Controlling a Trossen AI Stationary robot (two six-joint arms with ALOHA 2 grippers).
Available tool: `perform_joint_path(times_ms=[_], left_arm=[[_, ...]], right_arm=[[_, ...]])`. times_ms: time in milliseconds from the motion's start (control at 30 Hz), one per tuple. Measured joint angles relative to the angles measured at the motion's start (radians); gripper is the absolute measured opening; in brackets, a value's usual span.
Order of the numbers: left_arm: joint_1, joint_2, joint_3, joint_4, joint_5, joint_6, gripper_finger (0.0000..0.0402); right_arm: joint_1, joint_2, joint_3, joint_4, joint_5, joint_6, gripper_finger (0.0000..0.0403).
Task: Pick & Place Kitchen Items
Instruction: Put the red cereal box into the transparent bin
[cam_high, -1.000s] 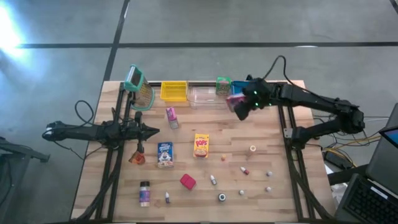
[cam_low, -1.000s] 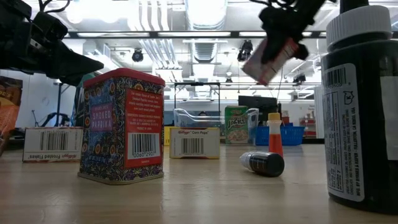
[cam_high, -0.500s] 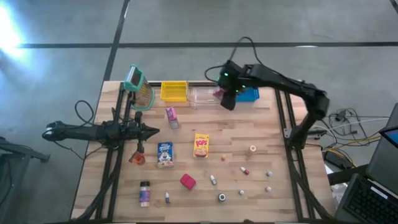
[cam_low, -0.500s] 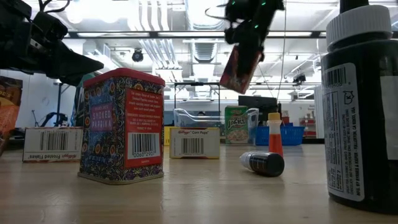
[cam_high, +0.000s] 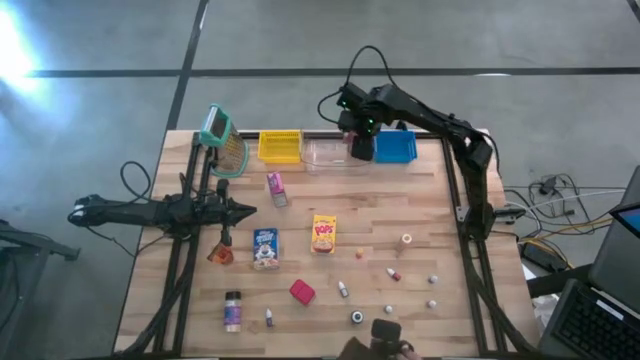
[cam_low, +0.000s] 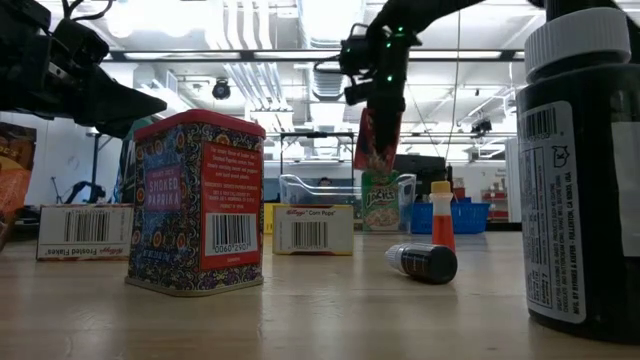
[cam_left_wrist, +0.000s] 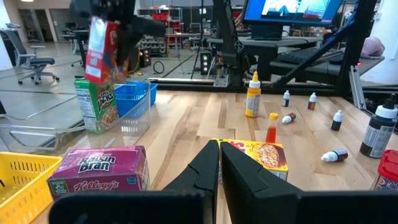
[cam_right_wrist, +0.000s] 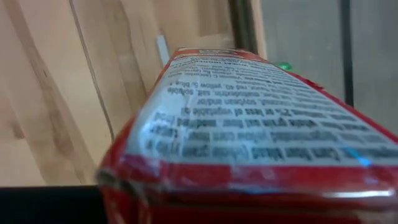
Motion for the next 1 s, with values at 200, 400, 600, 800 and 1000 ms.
perform_joint_path(times_ms=[200,400,600,800,1000], left_arm=[[0.000,0.000,0.000,0.000,0.000,0.000,0.0023],[0.000,0.000,0.000,0.000,0.000,0.000,0.0023],[0.000,0.000,0.000,0.000,0.000,0.000,0.0023],[0.000,0.000,0.000,0.000,0.000,0.000,0.0023],[0.000,0.000,0.000,0.000,0.000,0.000,0.0023]], right_arm=[[-0.007,0.061,0.003,-0.022,0.000,-0.073,0.0173],[-0.024,0.110,-0.005,-0.020,0.001,-0.103,0.0185],[-0.028,0.140,-0.021,-0.012,0.000,-0.141,0.0168],[-0.038,0.141,-0.069,0.020,0.000,-0.156,0.0170],[-0.043,0.141,-0.138,0.079,0.001,-0.163,0.0190]])
